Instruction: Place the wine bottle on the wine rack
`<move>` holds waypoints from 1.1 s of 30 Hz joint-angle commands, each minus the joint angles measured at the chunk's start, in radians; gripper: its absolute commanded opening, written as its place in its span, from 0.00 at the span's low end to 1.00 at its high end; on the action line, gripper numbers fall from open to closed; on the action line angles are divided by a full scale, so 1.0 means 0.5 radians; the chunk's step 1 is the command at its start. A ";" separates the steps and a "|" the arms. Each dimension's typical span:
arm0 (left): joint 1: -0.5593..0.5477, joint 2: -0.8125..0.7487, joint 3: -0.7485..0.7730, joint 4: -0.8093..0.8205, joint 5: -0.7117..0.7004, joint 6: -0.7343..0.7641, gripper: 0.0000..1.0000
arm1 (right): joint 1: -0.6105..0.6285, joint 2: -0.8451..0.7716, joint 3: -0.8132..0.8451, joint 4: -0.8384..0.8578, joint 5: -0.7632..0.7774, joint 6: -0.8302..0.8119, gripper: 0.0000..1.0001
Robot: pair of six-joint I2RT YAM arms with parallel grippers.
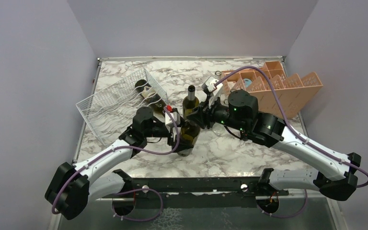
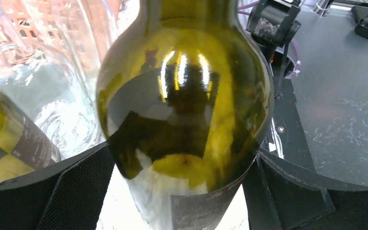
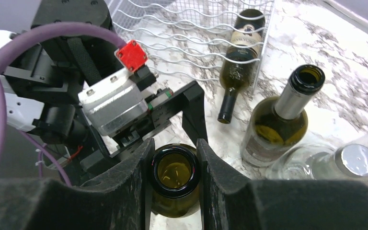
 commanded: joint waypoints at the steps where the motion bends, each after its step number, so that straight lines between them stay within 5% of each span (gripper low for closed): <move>1: -0.079 -0.113 -0.050 0.197 0.053 -0.018 0.99 | -0.001 -0.101 0.086 0.347 -0.181 0.018 0.01; 7: -0.139 -0.221 -0.082 0.232 0.003 0.035 0.95 | 0.000 -0.137 0.080 0.469 -0.242 0.015 0.01; 15: -0.156 -0.277 -0.102 0.243 -0.111 0.070 0.76 | 0.000 -0.272 -0.027 0.652 -0.311 0.053 0.01; 23: -0.164 -0.260 -0.022 0.243 -0.125 0.132 0.34 | 0.000 -0.313 -0.066 0.645 -0.298 0.083 0.02; 26: -0.164 -0.274 0.013 0.243 -0.165 0.209 0.00 | -0.002 -0.314 -0.052 0.571 -0.262 0.110 0.22; 30: -0.162 -0.326 0.048 0.213 -0.374 0.410 0.00 | 0.000 -0.329 -0.060 0.451 -0.212 0.114 0.59; 33: -0.163 -0.372 0.100 0.108 -0.542 0.671 0.00 | -0.002 -0.348 -0.065 0.321 -0.120 0.107 0.67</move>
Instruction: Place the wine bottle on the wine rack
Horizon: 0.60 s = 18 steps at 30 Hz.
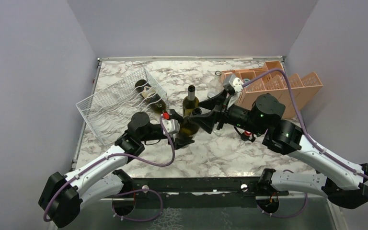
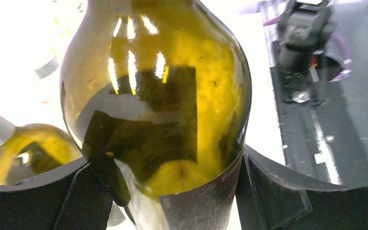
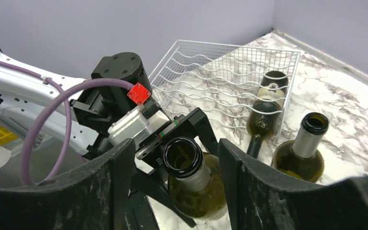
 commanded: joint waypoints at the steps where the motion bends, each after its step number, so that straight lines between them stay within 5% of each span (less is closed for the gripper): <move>1: -0.006 -0.115 0.188 -0.062 -0.335 0.477 0.00 | -0.003 -0.079 0.044 -0.074 0.159 0.038 0.68; 9: -0.006 -0.150 0.474 -0.750 -0.700 1.481 0.00 | -0.001 -0.115 0.114 -0.334 0.343 0.048 0.70; 18: -0.007 -0.296 0.392 -0.784 -1.133 2.282 0.00 | -0.001 -0.009 0.230 -0.549 0.286 0.060 0.73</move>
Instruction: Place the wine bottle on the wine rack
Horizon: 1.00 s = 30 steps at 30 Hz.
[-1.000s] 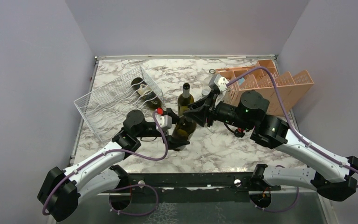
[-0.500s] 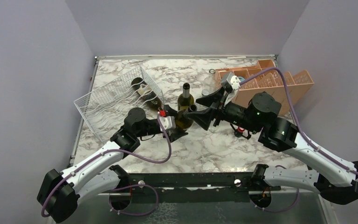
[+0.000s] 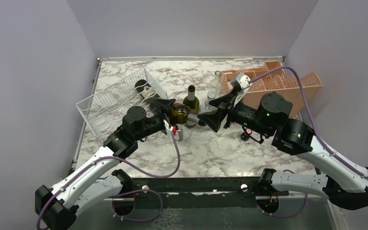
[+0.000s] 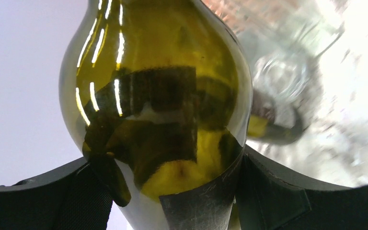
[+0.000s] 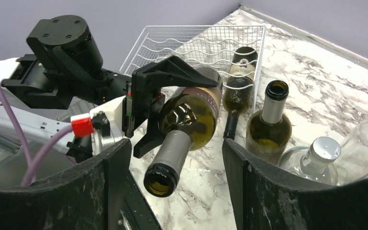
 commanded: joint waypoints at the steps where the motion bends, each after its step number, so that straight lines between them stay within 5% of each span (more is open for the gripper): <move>1: -0.007 -0.105 0.016 0.097 -0.334 0.662 0.00 | -0.003 0.096 0.079 -0.203 -0.034 -0.007 0.73; 14: -0.007 -0.153 -0.049 0.072 -0.591 1.329 0.00 | -0.001 0.649 0.240 -0.504 0.063 0.036 0.62; 30: -0.007 -0.169 -0.058 0.007 -0.542 1.304 0.00 | -0.003 0.902 0.188 -0.360 -0.092 0.044 0.54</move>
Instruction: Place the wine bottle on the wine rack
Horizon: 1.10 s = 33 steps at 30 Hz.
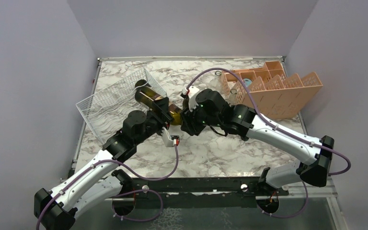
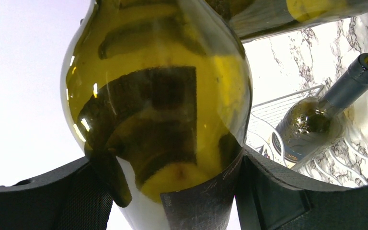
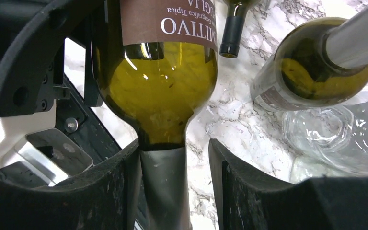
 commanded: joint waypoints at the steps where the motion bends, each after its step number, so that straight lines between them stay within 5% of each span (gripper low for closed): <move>1: -0.007 -0.057 0.068 0.159 0.007 0.006 0.00 | -0.002 0.069 0.011 0.084 -0.058 0.010 0.53; 11: -0.007 -0.038 0.108 0.135 0.003 -0.099 0.00 | 0.000 0.150 0.002 0.089 -0.069 0.024 0.43; 17: -0.007 -0.032 0.114 0.131 -0.002 -0.153 0.00 | 0.000 0.151 -0.007 0.105 -0.032 0.034 0.05; 20: -0.007 -0.033 0.121 0.106 -0.013 -0.183 0.02 | -0.001 0.128 -0.012 0.133 0.026 0.036 0.01; 22: -0.007 -0.035 0.127 0.085 -0.015 -0.216 0.35 | -0.002 0.100 -0.022 0.160 0.081 0.044 0.01; 24: -0.007 -0.038 0.123 0.061 -0.015 -0.242 0.89 | -0.003 0.076 -0.031 0.189 0.126 0.052 0.01; 25: -0.005 -0.040 0.123 0.043 -0.015 -0.245 0.98 | -0.003 0.062 -0.034 0.205 0.161 0.062 0.01; 33: -0.007 -0.120 0.096 -0.116 0.003 -0.327 0.99 | -0.002 -0.019 -0.072 0.280 0.367 0.117 0.01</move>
